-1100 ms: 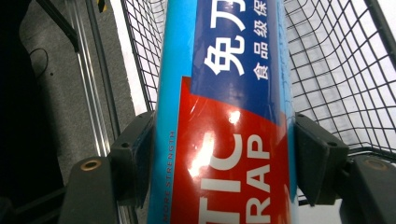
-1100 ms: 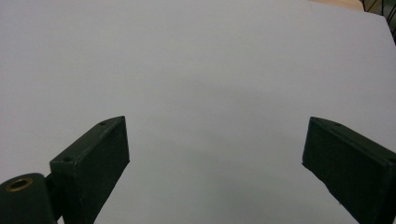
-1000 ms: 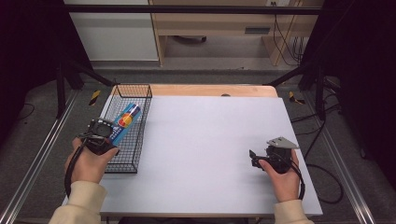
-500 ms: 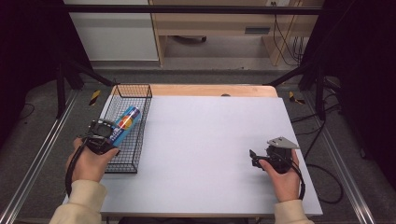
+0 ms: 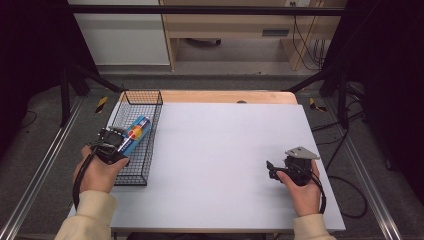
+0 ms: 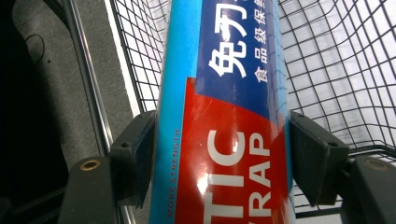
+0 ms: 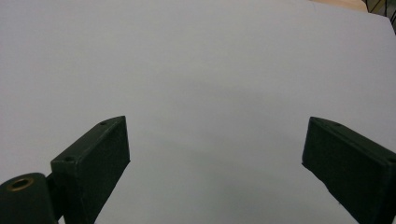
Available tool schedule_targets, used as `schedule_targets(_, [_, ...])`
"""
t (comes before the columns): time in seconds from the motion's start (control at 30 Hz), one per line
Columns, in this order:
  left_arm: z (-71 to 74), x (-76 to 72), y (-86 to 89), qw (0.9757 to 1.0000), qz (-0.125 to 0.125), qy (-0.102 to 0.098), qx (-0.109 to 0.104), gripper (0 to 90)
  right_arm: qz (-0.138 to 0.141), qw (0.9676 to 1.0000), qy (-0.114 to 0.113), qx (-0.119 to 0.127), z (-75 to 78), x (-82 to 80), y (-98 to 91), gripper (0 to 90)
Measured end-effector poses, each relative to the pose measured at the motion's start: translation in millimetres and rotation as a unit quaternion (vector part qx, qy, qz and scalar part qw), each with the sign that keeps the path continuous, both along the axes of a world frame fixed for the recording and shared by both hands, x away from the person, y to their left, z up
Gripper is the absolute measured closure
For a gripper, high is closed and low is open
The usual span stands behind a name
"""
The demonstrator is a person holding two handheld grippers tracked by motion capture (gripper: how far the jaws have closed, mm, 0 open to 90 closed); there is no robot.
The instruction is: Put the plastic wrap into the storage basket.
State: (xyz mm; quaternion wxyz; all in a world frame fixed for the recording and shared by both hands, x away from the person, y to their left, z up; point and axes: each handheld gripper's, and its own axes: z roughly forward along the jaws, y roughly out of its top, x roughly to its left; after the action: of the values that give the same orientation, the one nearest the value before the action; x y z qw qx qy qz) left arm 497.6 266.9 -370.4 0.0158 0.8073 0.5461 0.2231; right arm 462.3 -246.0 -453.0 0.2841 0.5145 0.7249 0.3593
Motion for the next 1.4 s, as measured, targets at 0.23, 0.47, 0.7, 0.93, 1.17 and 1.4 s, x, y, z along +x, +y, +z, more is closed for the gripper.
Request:
schedule_targets(0.23, [-1.3,3.7,-4.9,0.9998,-0.003,0.011,0.016,31.0,0.002,1.0,0.001,-0.002,-0.3,0.1,0.6,7.8])
schedule_targets(0.47, [-1.0,5.9,-6.2,0.9999,0.0,0.01,0.011,31.0,0.003,1.0,0.002,0.001,-0.4,-0.1,0.9,7.8])
schedule_targets(0.7, [-2.2,6.3,-8.4,0.9998,0.0,0.008,0.015,30.8,0.007,1.0,0.005,-0.002,-1.0,0.4,2.0,7.6])
schedule_targets(0.93, [-2.7,5.8,-9.0,0.9998,0.001,0.006,0.017,30.5,0.01,0.9999,0.005,-0.003,-1.1,-0.1,2.2,7.6])
schedule_targets(1.17, [-0.4,2.4,-9.6,0.9996,-0.006,-0.022,0.015,26.6,0.011,0.9999,0.005,-0.002,-1.0,-0.6,2.8,7.2])
schedule_targets(1.4, [1.1,0.0,-9.4,0.9994,-0.009,-0.033,0.007,23.8,0.013,0.9999,0.006,-0.003,-1.3,-0.6,3.0,7.0])
